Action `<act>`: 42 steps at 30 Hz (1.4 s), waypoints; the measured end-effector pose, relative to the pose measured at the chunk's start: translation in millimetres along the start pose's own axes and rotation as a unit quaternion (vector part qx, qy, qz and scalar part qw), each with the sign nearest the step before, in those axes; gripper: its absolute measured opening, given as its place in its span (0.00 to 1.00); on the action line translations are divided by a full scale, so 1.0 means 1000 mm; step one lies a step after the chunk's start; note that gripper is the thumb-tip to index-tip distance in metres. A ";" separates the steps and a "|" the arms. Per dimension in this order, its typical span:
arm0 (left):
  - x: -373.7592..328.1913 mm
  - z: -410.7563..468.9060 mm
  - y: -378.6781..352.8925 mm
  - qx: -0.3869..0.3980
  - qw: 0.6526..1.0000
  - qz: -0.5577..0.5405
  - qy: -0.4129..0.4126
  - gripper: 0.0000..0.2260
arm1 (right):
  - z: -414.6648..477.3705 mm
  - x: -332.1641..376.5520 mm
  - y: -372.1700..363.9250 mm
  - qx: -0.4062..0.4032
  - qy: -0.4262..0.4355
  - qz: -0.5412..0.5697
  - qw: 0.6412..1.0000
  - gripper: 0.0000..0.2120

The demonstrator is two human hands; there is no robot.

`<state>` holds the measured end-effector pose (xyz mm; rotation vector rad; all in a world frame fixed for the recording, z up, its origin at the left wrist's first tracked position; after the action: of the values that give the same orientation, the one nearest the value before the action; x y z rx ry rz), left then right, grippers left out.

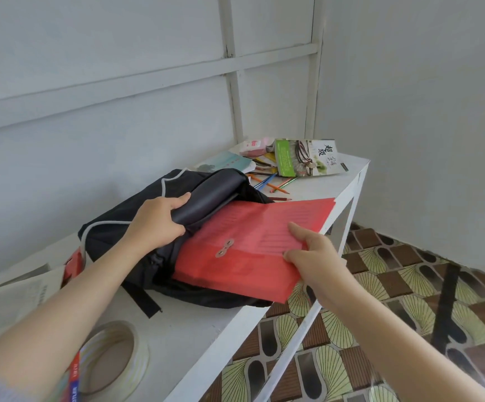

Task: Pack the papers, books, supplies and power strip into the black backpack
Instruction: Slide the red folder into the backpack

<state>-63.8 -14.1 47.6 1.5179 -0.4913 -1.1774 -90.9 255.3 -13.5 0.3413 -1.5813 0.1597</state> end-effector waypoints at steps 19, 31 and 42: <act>0.009 -0.017 0.008 0.000 0.999 0.003 -0.038 0.34 | 0.037 -0.020 -0.147 0.107 -0.063 0.073 0.990 0.33; 0.025 -0.025 -0.001 0.023 0.998 0.054 -0.030 0.36 | -0.001 0.007 -0.084 0.238 -0.060 -0.034 0.969 0.20; -0.029 -0.028 0.000 -0.148 0.970 -0.114 -0.155 0.14 | 0.045 -0.006 -0.007 0.074 -0.008 -0.055 0.996 0.10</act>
<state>-51.6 23.0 56.4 1.1582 -0.3320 -1.6053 -131.3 235.4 -22.0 0.5453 -1.5660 0.1884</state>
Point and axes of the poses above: each hand's wrist, its own z-axis towards the middle knuckle, its own y-axis out of the back of the hand, x = y × z, the point moved 9 cm from there along z, towards the middle knuckle, and after that the axes turned 9 degrees about y, right-handed, at the moved point
